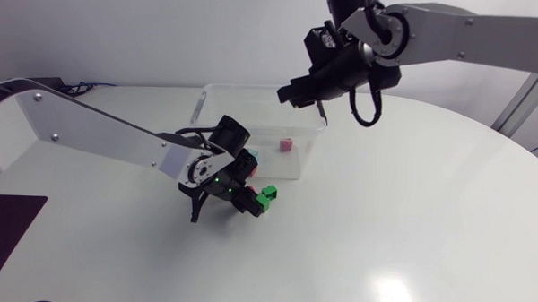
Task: Place the duplo bricks in the container
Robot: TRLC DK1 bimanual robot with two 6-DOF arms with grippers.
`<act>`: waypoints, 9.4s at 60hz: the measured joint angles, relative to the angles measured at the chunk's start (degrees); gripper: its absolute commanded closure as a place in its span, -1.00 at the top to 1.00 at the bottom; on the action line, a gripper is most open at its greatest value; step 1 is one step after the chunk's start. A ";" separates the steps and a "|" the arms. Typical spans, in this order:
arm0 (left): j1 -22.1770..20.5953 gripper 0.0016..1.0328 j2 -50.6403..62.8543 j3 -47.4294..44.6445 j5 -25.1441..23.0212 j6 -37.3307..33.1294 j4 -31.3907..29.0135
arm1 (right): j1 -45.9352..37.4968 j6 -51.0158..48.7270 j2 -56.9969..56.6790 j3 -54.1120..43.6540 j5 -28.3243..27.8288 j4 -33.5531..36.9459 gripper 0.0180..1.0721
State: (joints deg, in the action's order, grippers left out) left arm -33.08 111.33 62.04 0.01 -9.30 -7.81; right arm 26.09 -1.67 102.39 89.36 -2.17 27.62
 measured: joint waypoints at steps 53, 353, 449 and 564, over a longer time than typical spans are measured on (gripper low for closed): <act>8.26 -0.49 -22.82 14.05 -2.78 4.15 -3.30 | 12.81 -0.07 -15.37 -32.61 2.67 -5.92 0.72; 2.71 0.83 -29.27 -13.75 -5.68 6.73 -1.90 | 6.21 -1.60 -13.20 -16.11 3.54 -6.75 0.74; 12.96 0.83 -39.43 -16.81 -9.22 5.64 -4.46 | 12.04 11.61 21.42 -1.66 8.00 0.46 0.37; 12.90 0.83 -47.30 -17.38 -10.69 5.01 -8.81 | 5.29 10.82 16.46 20.59 9.16 12.07 0.79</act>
State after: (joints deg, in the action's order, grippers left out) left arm -20.18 64.03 44.66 -10.68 -4.29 -16.62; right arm 31.38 9.15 118.85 109.95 6.98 39.68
